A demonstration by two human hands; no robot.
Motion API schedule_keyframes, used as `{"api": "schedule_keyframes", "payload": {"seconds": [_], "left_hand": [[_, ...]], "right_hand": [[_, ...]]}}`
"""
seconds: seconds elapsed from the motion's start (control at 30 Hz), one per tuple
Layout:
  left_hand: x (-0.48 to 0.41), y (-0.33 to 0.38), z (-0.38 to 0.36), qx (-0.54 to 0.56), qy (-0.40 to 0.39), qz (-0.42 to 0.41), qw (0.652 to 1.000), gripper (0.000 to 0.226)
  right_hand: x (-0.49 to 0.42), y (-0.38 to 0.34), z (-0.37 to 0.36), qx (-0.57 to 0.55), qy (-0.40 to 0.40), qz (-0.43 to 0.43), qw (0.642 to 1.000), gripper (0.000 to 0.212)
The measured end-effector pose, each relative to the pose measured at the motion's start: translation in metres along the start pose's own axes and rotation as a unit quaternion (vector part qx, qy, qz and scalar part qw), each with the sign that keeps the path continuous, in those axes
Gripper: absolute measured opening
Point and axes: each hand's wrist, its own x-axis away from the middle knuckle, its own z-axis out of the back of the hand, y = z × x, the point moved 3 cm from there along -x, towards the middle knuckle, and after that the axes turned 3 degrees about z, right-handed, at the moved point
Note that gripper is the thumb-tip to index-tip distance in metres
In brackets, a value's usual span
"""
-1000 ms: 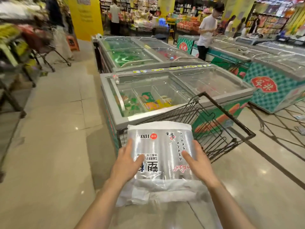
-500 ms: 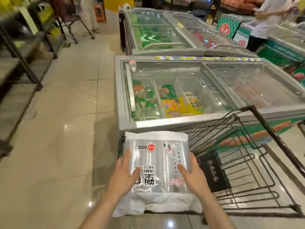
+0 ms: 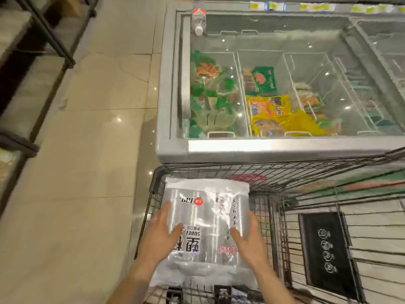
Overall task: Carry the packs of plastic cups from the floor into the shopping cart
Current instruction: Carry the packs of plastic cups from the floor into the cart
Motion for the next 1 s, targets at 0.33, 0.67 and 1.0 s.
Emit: {"api": "schedule_keyframes", "payload": {"seconds": [0.33, 0.67, 1.0], "left_hand": [[-0.057, -0.031, -0.050, 0.006, 0.007, 0.044, 0.999, 0.080], [-0.064, -0.026, -0.062, -0.141, 0.040, 0.089, 0.985, 0.088], [-0.036, 0.026, 0.001, -0.093, 0.056, 0.019, 0.994, 0.080]], "right_hand": [[-0.059, 0.037, -0.052, -0.003, -0.039, -0.039, 0.998, 0.085], [-0.064, 0.053, -0.053, 0.013, -0.099, -0.041, 0.994, 0.084], [-0.029, -0.039, -0.002, 0.066, -0.074, 0.092, 0.991, 0.073]]}}
